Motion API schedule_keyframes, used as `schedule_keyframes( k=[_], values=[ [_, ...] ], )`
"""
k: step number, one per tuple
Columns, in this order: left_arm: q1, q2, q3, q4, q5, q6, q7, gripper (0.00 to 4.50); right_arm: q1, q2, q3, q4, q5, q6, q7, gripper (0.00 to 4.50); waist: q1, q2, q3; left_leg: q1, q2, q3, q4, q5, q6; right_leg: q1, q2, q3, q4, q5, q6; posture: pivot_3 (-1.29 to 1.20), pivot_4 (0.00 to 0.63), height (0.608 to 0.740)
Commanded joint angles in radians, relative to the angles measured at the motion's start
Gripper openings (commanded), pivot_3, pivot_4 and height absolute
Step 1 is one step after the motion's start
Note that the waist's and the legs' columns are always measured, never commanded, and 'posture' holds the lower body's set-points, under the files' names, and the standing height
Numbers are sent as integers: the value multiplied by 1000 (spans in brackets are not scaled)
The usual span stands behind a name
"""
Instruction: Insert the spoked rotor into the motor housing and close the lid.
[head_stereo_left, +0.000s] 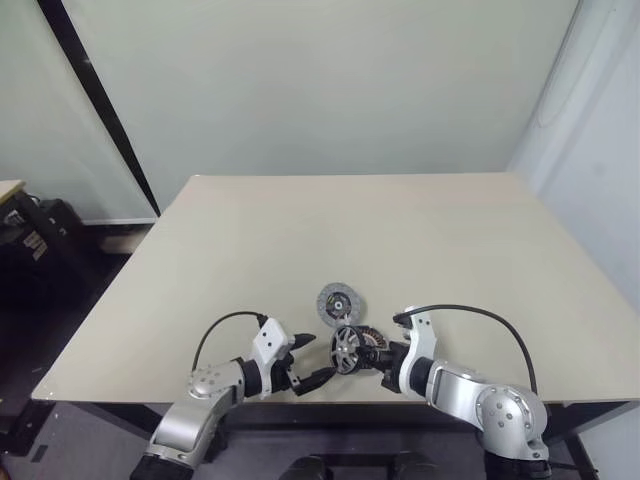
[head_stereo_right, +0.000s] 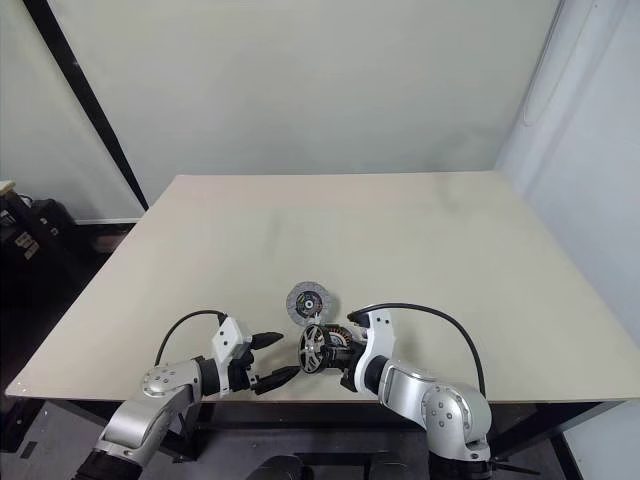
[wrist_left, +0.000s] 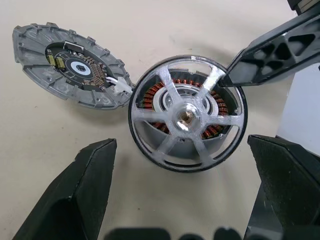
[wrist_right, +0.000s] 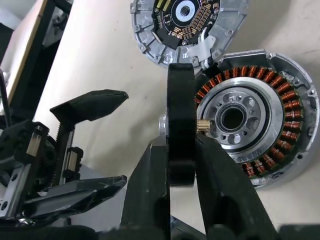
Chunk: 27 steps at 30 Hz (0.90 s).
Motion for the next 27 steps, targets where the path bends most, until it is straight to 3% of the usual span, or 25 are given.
schedule_keyframes(
  k=[1, 10, 27],
  values=[
    [-5, 3, 21, -31, -8, -10, -1, 4500, -2, 35, -51, -16, 64, 25, 14, 367, 0, 0, 0, 0, 0, 0, 0, 0, 0, 0, 0, 0, 0, 0, 0, 0, 0, 740],
    [-7, 4, 20, -28, -7, -11, -4, 4500, -39, 103, -203, 5, 215, 83, -27, 367, 0, 0, 0, 0, 0, 0, 0, 0, 0, 0, 0, 0, 0, 0, 0, 0, 0, 740],
    [-8, 10, 20, -31, -7, -7, -7, 4500, -50, 88, -260, 77, 336, 9, -134, 367, 1, 0, 0, 0, 0, 0, 1, 0, 0, 0, 0, 0, 0, 0, 0, 0, 0, 740]
  ],
)
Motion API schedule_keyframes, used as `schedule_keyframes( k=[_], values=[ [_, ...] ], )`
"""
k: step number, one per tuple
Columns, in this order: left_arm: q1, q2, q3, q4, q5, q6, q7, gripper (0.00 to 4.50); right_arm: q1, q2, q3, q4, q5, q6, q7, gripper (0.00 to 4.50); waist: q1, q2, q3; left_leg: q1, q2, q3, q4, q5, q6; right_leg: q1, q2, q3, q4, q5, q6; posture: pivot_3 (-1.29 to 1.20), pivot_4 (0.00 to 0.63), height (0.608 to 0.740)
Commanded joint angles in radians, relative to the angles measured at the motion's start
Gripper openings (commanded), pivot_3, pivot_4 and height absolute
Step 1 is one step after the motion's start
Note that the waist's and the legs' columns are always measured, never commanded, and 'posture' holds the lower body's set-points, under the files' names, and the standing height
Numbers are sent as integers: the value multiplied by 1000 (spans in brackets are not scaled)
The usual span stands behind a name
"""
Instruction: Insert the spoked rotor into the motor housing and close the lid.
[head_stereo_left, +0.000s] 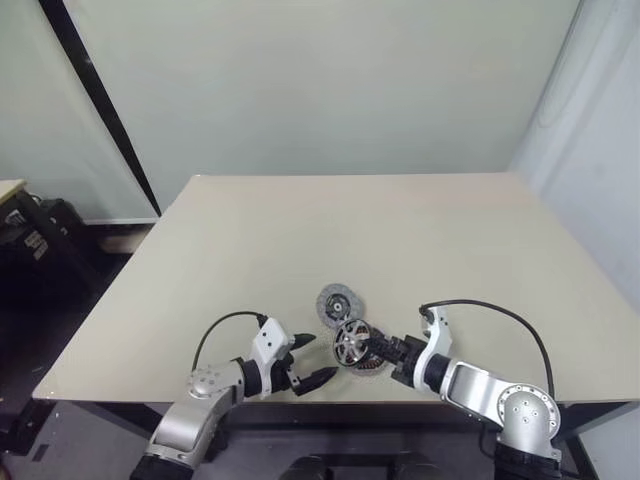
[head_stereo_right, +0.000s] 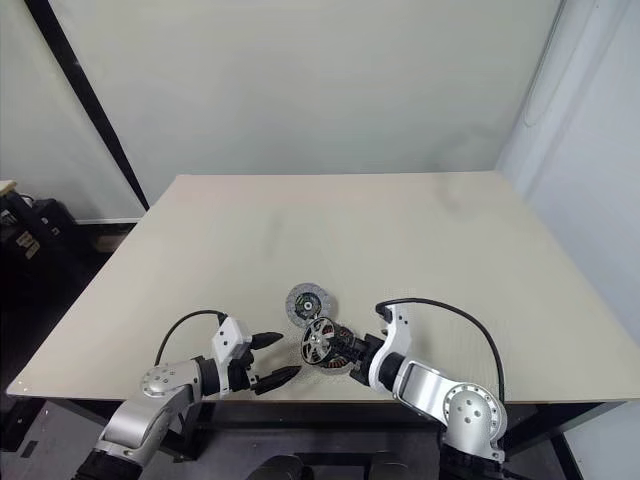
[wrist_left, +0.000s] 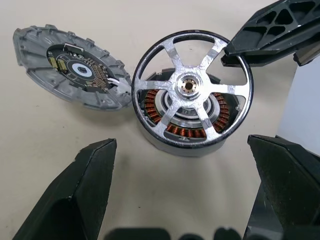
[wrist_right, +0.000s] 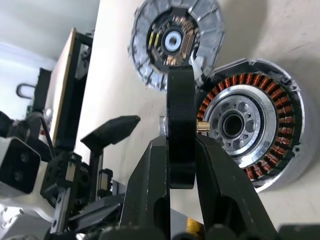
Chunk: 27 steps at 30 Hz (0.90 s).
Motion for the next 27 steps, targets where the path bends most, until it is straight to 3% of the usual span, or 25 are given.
schedule_keyframes(
  k=[1, 12, 27],
  values=[
    [-8, 8, 20, -30, -7, -6, -6, 4500, -31, 57, -48, -4, 74, -32, -35, 367, 0, 0, 0, 0, 0, 0, 0, 0, 0, 0, 0, 0, 0, 0, 0, 0, 0, 740],
    [-14, 8, 21, -22, -6, -8, -5, 4500, -29, 4, -41, 2, 208, -30, -82, 367, -1, 0, 0, 0, 0, 0, 0, 0, 0, 0, 0, 0, 0, 0, 0, 0, 0, 740],
    [-13, 6, 21, -25, -5, -10, -2, 4500, -11, -87, 0, 17, 175, -61, -92, 367, -1, 0, 0, 0, 0, 1, 0, 0, 0, 0, 0, 0, 0, 0, 0, 0, 0, 740]
  ],
)
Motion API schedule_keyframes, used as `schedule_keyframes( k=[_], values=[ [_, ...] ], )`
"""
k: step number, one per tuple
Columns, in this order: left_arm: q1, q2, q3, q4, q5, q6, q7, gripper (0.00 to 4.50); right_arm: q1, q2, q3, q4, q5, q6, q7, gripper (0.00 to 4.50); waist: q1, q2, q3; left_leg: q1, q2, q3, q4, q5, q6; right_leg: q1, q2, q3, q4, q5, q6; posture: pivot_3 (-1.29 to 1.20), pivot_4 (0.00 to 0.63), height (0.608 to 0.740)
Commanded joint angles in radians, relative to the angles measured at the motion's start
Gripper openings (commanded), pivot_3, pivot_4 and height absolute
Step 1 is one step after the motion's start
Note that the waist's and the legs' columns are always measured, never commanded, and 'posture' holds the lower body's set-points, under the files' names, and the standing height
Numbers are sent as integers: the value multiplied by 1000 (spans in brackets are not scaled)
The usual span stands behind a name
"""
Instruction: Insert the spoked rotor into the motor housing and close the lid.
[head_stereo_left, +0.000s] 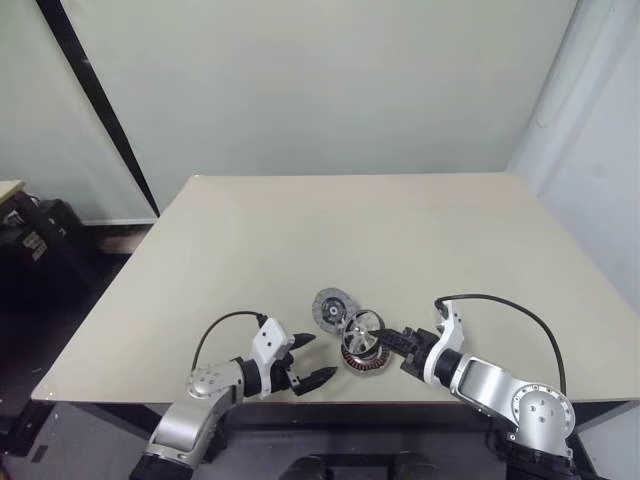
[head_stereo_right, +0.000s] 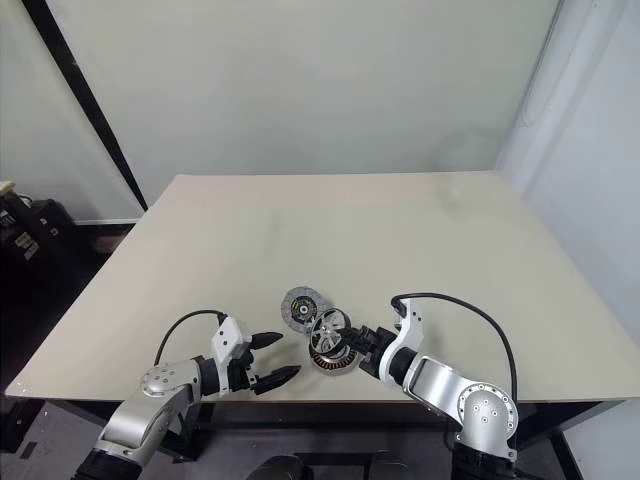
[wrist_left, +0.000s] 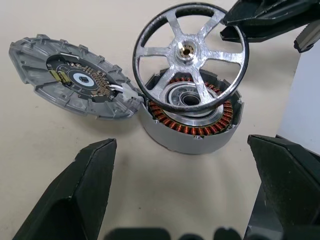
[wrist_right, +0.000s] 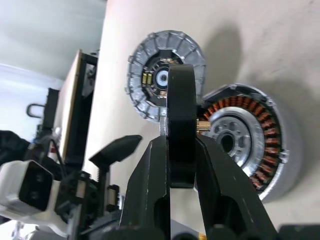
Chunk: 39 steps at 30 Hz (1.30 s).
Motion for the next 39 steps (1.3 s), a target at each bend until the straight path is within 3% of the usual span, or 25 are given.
schedule_keyframes(
  k=[1, 15, 30, 39],
  values=[
    [-12, 4, 21, -26, -5, -10, -2, 4500, 0, -14, 18, -14, 6, -11, 7, 367, 0, 0, 0, 0, 0, 0, 0, 0, 0, 0, 0, 0, 0, 0, 0, 0, 0, 740],
    [-22, 3, 21, -19, -4, -12, -3, 4500, 19, -64, 59, -14, -31, -51, 8, 367, 0, 0, 0, 1, 0, 0, 0, 0, 0, 2, 0, 1, 0, 0, 0, 0, 0, 740],
    [-32, -6, 11, -3, 2, -21, -6, 4500, 23, -36, 35, -31, 76, -63, -43, 367, 0, 0, 0, 1, 0, -1, 0, 0, 0, 1, 0, 1, 0, 0, 0, 0, 0, 740],
    [-26, -8, 10, -6, 2, -21, -5, 4500, 33, -42, 50, -30, 96, -66, -61, 3533, 0, 0, 0, 0, 0, -1, 0, 0, 0, 0, 0, 1, 0, 0, 0, 0, 0, 740]
  ],
)
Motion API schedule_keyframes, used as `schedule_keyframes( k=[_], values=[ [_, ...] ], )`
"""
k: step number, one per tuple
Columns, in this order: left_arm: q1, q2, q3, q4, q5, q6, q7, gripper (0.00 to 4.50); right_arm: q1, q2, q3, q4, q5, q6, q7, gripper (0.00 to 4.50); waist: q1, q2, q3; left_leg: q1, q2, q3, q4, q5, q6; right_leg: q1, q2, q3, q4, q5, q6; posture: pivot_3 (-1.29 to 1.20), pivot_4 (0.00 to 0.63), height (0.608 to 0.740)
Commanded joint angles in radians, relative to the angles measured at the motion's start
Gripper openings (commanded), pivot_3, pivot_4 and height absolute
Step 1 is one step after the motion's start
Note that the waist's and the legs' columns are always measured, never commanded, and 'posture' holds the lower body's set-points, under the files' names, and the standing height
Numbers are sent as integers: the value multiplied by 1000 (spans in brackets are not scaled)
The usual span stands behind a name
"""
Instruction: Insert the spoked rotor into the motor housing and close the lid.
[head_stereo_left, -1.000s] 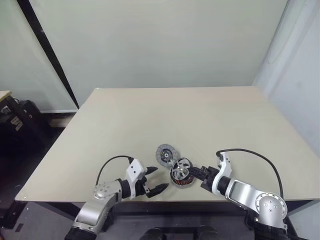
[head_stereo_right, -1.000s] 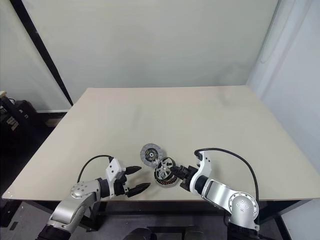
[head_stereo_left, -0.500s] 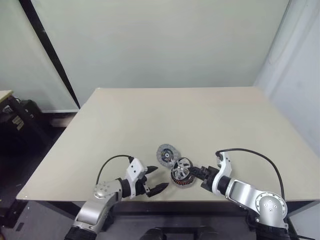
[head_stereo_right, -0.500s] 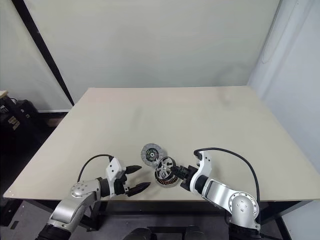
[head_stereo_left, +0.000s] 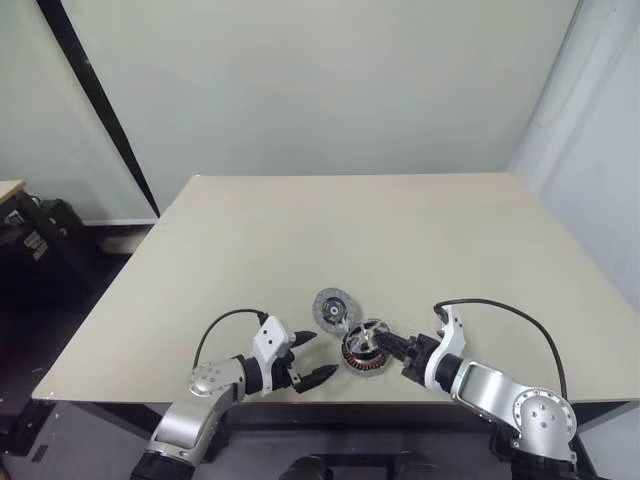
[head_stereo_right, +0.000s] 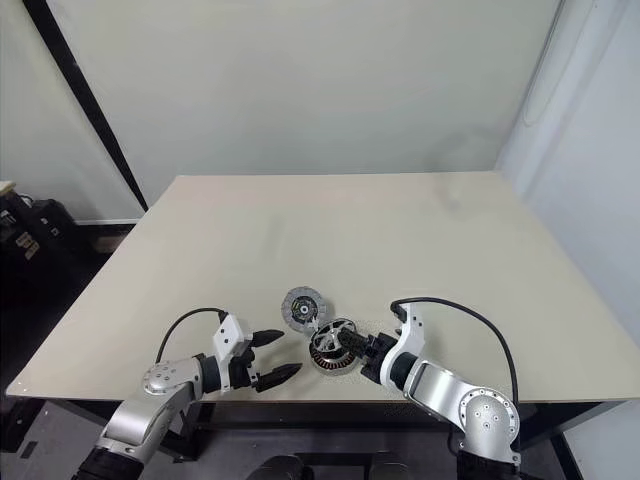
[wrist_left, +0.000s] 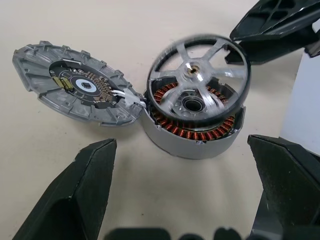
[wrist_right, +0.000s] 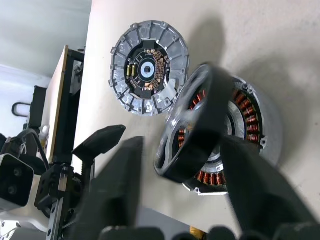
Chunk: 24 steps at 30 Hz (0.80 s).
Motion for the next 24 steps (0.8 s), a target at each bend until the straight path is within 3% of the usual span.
schedule_keyframes(
  k=[1, 3, 16, 20, 24],
  values=[
    [-13, -2, 11, -14, 0, -15, -5, 4500, -10, 1, 5, -26, 37, -11, -7, 3910, 0, 0, 0, 0, 0, 0, 0, 0, 0, 0, 0, 0, 0, 0, 0, 0, 0, 740],
    [-12, -2, 10, -16, 0, -14, -4, 4500, -8, 0, 11, -26, 37, -13, -11, 4461, 0, 0, 0, 0, 0, 0, 0, 0, 0, 0, 0, 0, 0, 0, 0, 0, 0, 740],
    [-10, -3, 12, -15, -2, -15, -5, 4500, -3, -120, 48, -129, -36, -39, -8, 4461, 0, 0, 0, 0, 0, 0, 0, 0, 0, 0, 0, 0, 0, 0, 0, 0, 0, 740],
    [-12, -4, 12, -10, -3, -17, -6, 4500, -17, -196, 130, -188, -164, -135, 100, 4461, 0, -1, 0, 0, 0, 2, 0, 0, 0, 0, 0, 0, -1, 0, 0, 0, 0, 740],
    [-18, -8, 11, -5, -2, -18, -5, 4500, -55, -412, 423, -224, -534, -293, 211, 3638, 0, 0, 0, 0, 0, 4, 0, 0, 0, 0, 0, 0, -1, 0, 0, 0, 0, 740]
  ],
)
